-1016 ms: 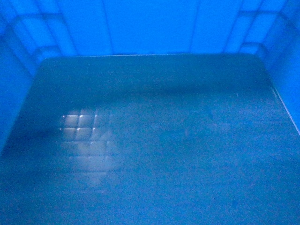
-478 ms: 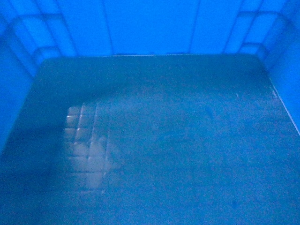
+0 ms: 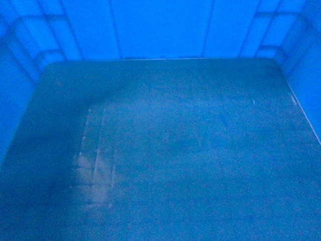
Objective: Place box next to blue box on left shelf
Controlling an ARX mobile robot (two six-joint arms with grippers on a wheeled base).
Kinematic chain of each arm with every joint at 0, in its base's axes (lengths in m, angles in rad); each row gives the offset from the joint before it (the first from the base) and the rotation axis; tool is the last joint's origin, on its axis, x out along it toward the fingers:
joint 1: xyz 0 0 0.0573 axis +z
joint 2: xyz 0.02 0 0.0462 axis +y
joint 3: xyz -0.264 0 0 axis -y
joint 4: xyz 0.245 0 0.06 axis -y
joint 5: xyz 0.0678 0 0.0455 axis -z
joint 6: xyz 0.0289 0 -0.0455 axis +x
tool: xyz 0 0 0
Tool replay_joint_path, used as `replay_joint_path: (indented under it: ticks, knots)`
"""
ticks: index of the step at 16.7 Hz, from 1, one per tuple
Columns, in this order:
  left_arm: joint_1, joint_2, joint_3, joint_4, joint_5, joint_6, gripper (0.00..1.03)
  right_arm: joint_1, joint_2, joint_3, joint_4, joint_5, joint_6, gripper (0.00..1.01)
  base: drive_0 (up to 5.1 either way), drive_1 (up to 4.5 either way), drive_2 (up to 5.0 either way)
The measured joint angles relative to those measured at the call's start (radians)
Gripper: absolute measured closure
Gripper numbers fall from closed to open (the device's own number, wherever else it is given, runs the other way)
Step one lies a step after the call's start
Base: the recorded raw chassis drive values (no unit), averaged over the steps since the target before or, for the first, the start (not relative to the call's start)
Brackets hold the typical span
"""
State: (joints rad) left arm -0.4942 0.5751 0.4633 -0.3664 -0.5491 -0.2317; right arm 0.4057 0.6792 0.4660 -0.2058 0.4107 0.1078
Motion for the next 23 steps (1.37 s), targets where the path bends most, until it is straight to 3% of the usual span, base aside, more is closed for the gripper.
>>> replay_joint_path:
  ticks: [23]
  knots:
    - [0.000, 0.000, 0.000, 0.000, 0.000, 0.000, 0.96, 0.000, 0.000, 0.000, 0.000, 0.000, 0.000, 0.91, -1.5, -1.48, -1.5]
